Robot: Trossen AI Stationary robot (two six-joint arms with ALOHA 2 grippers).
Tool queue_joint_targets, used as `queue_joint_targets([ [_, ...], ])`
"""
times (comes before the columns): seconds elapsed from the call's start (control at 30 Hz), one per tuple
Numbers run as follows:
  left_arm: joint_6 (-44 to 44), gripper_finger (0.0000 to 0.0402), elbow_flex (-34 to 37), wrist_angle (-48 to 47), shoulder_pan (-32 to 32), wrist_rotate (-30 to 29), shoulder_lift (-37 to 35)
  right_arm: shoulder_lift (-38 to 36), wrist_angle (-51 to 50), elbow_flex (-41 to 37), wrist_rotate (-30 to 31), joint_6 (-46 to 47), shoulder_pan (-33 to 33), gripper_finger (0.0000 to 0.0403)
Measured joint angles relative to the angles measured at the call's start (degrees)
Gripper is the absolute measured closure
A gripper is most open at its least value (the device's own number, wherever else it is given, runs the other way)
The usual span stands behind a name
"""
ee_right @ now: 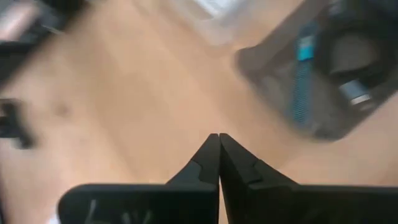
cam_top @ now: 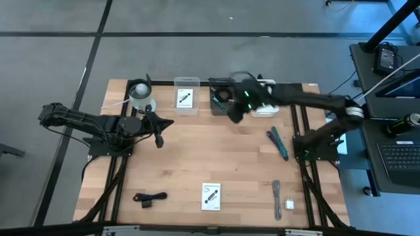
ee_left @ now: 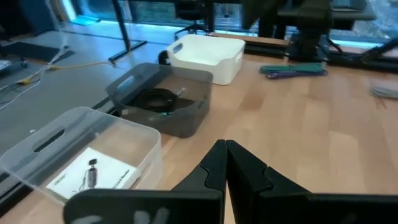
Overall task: Pick and place items into bin
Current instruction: Put the white charger adapter into the white bin
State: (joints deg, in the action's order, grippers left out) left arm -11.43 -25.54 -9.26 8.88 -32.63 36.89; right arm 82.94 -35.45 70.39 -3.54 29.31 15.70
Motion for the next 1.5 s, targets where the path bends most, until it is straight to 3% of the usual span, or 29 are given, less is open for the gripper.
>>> queue_joint_targets([
  [0.17, 4.58, 0.0400, 0.00, 0.02, -0.02, 10.11, 0.01, -10.87, 12.51, -13.96, 3.12, 10.92, -10.41, 0.0400],
  [0.3, 7.65, 0.0400, 0.00, 0.04, 0.02, 17.74, 0.02, -14.58, 18.64, -21.58, 5.21, 18.79, -18.43, 0.0399],
  [0.47, 8.33, 0.0400, 0.00, 0.04, 0.02, 21.28, 0.00, -14.39, 18.29, -28.05, 4.93, 22.48, -25.46, 0.0399],
  [0.6, 7.08, 0.0400, 0.00, 0.08, 0.02, 21.42, 0.00, -14.24, 19.17, -31.34, 4.82, 35.84, -28.11, 0.0399],
  [0.67, 6.32, 0.0400, 0.00, 0.07, 0.02, 21.41, 0.00, -14.12, 19.29, -31.56, 5.38, 39.44, -29.50, 0.0399],
  [0.87, 6.23, 0.0400, 0.00, 0.04, 0.02, 21.49, 0.02, -13.97, 19.61, -30.74, 7.64, 38.65, -33.17, 0.0401],
  [1.03, 7.54, 0.0400, 0.00, 0.04, 0.02, 24.59, 0.00, -13.97, 17.24, -29.78, 6.60, 41.28, -35.48, 0.0401],
  [1.27, 7.70, 0.0400, 0.00, 0.07, 0.02, 22.44, 0.01, -13.93, -1.26, -25.24, -2.81, 51.65, -40.51, 0.0402],
  [1.5, 7.70, 0.0400, 0.00, 0.07, 0.02, 20.07, 0.00, -13.62, -20.07, -15.02, -3.02, 67.15, -49.38, 0.0402],
])
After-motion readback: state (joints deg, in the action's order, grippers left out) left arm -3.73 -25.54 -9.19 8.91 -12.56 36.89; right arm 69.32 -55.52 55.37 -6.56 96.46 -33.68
